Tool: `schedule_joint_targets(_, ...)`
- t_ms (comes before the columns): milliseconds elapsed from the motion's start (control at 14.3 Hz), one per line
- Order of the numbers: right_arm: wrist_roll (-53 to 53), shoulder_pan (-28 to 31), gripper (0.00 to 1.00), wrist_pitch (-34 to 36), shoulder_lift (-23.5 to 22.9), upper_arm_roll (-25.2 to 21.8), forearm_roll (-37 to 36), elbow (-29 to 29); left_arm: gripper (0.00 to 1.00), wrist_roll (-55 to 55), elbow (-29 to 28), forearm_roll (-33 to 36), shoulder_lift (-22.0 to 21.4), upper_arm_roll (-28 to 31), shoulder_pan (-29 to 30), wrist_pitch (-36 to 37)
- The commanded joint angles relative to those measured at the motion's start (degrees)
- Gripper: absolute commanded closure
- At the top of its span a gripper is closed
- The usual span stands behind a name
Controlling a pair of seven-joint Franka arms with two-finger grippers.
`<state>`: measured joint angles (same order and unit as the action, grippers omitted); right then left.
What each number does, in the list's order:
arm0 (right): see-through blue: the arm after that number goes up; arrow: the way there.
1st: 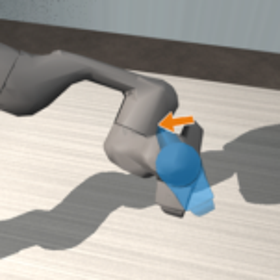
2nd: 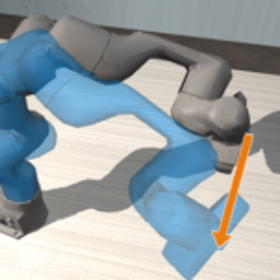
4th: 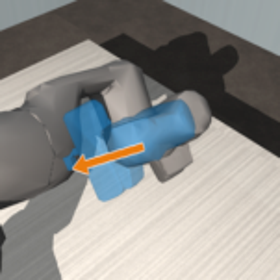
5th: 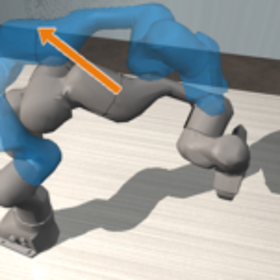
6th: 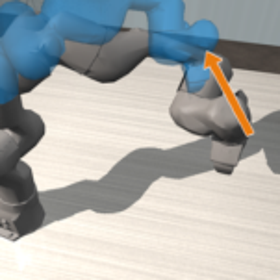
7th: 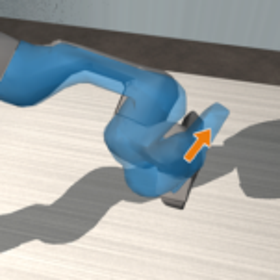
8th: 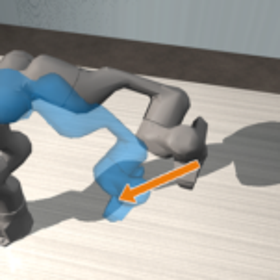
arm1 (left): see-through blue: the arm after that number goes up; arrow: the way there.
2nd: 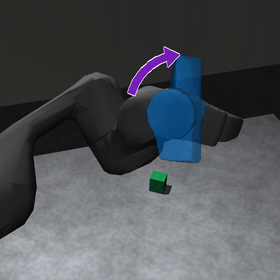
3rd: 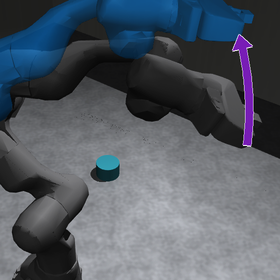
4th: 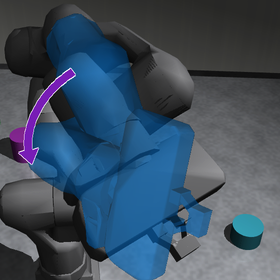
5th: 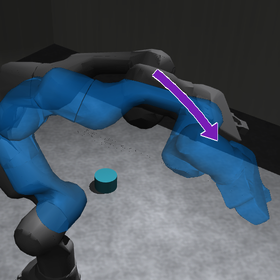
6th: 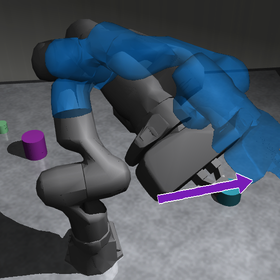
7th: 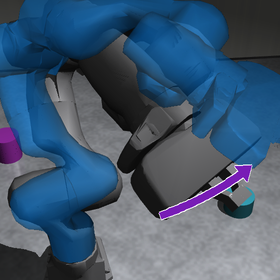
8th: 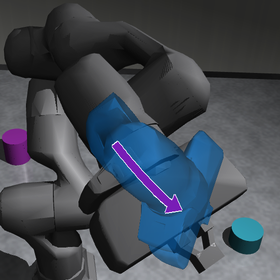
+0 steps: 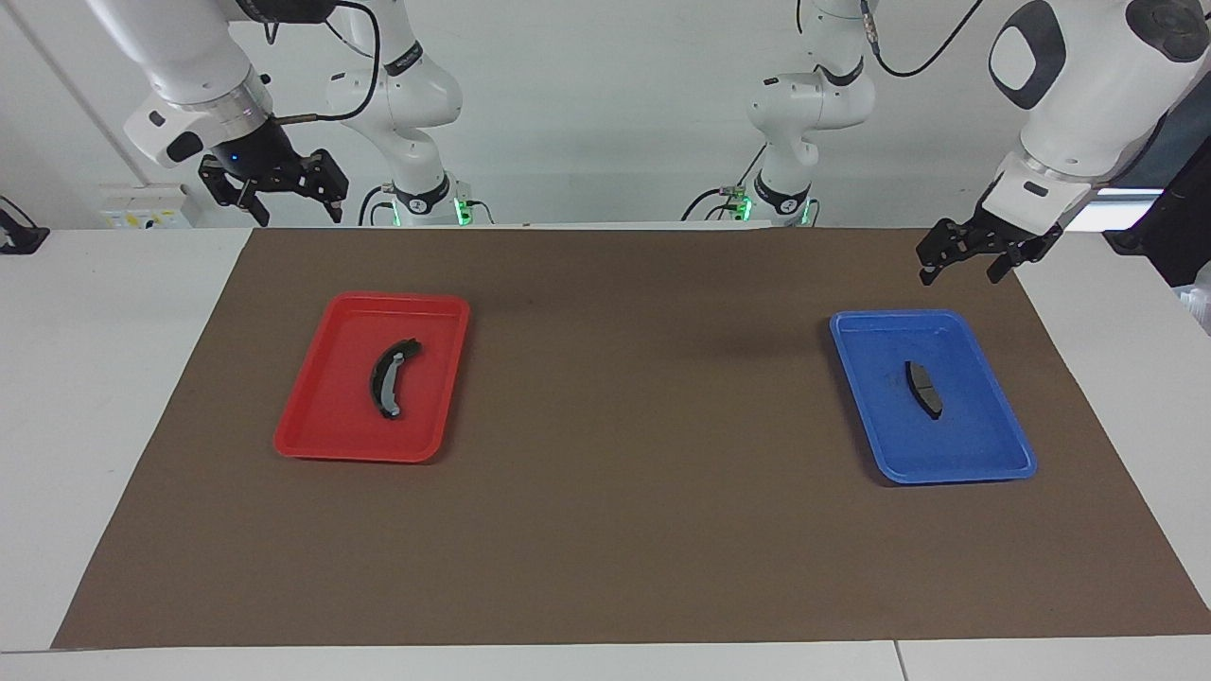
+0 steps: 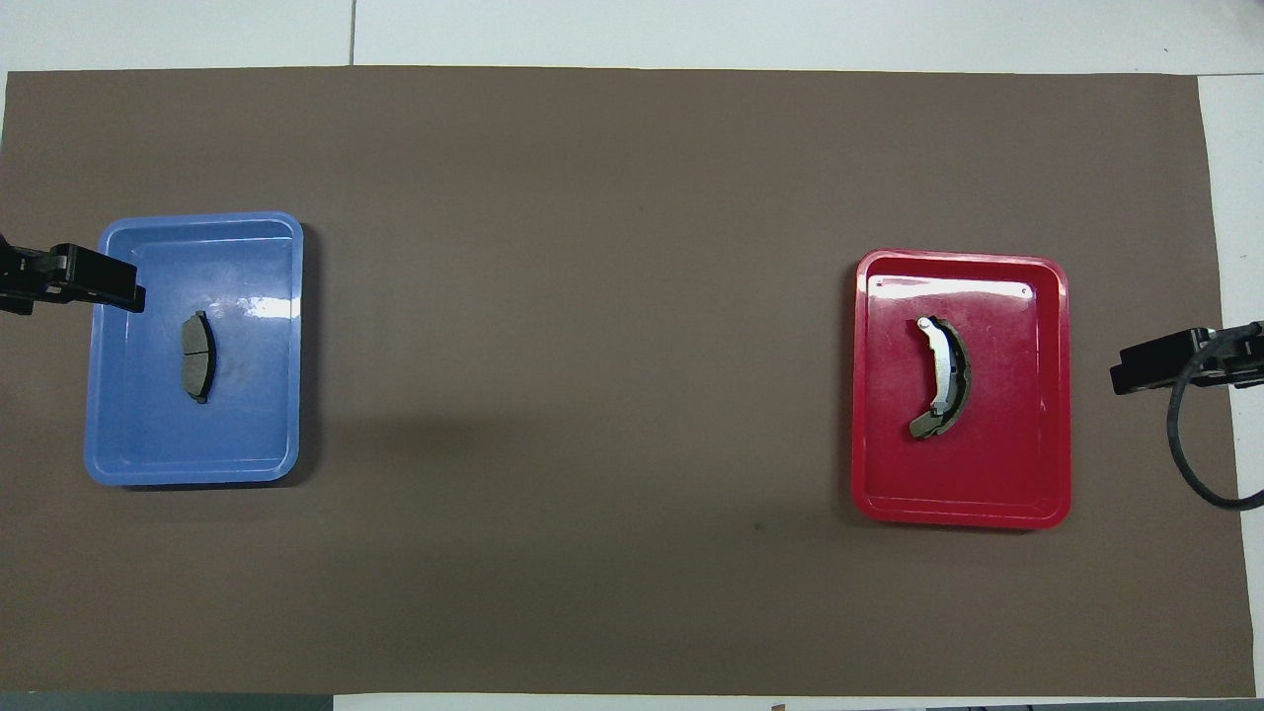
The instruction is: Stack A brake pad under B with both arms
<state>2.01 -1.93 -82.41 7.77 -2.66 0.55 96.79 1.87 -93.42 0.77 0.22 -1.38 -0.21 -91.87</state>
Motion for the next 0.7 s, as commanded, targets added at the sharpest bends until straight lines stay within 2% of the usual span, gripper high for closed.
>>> schedule_joint_targets(0, -0.3, 0.3, 0.00, 0.6, -0.2, 0.1, 0.2, -0.5, 0.00, 0.1, -1.2, 0.6, -1.0, 0.1, 0.8, -0.1)
schedule_joint_targets(140, -0.3, 0.3, 0.00, 0.6, -0.2, 0.1, 0.2, -0.5, 0.00, 0.7, -4.9, 0.6, -2.5, 0.1, 1.8, -3.6)
schedule_joint_targets(349, -0.1, 0.3, 0.00, 0.8, -0.2, 0.1, 0.2, -0.5, 0.00, 4.0, -16.2, 0.6, -5.7, 0.1, 3.9, -15.6)
schedule_joint_targets(628, 0.2, 0.3, 0.00, 1.1, -0.1, 0.2, 0.2, -0.4, 0.00, 6.3, -26.7, 0.6, -2.7, 0.0, 6.6, -29.7)
